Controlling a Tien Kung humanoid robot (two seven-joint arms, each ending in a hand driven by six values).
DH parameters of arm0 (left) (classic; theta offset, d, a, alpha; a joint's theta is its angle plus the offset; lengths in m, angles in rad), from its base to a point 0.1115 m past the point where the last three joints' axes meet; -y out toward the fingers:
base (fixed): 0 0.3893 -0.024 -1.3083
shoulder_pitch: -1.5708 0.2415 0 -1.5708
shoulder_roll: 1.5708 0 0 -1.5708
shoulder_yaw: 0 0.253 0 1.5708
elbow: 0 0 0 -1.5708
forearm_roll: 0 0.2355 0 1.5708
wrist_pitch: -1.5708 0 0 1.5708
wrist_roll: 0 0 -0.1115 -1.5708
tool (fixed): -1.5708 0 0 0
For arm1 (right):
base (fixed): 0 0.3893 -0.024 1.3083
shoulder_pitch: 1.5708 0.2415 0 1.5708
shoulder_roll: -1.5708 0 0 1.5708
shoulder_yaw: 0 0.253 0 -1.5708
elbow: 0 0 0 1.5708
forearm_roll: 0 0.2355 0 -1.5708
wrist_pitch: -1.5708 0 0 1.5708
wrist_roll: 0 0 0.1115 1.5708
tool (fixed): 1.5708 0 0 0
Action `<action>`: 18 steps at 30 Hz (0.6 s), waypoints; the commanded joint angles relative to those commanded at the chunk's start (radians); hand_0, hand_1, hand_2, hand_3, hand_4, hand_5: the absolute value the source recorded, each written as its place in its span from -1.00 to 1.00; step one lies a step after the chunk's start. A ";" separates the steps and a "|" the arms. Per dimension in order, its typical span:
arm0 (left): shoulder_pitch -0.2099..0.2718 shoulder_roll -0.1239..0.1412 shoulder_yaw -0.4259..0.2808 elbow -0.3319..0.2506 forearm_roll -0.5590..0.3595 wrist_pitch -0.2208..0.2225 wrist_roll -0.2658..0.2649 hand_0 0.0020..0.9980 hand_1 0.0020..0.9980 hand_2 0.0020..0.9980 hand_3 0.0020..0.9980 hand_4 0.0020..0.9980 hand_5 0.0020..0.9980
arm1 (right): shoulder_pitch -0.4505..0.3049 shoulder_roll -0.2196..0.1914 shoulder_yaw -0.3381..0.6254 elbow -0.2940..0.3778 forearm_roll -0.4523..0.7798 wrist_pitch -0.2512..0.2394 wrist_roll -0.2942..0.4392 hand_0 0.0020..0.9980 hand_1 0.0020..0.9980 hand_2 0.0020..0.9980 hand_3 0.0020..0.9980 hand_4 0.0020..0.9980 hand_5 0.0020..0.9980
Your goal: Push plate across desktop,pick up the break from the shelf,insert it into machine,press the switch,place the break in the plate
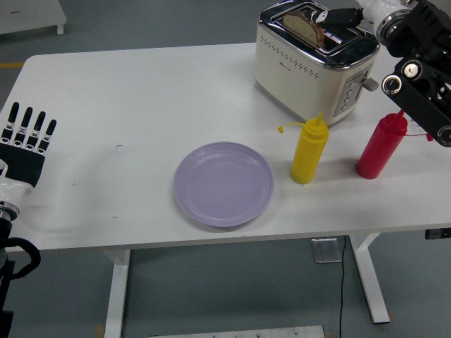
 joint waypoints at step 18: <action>-0.002 0.002 0.003 0.002 -0.001 0.000 -0.001 0.64 0.75 0.91 0.68 0.21 1.00 | 0.088 0.120 -0.058 -0.205 -0.018 0.022 -0.013 0.56 0.55 0.63 0.74 0.65 0.08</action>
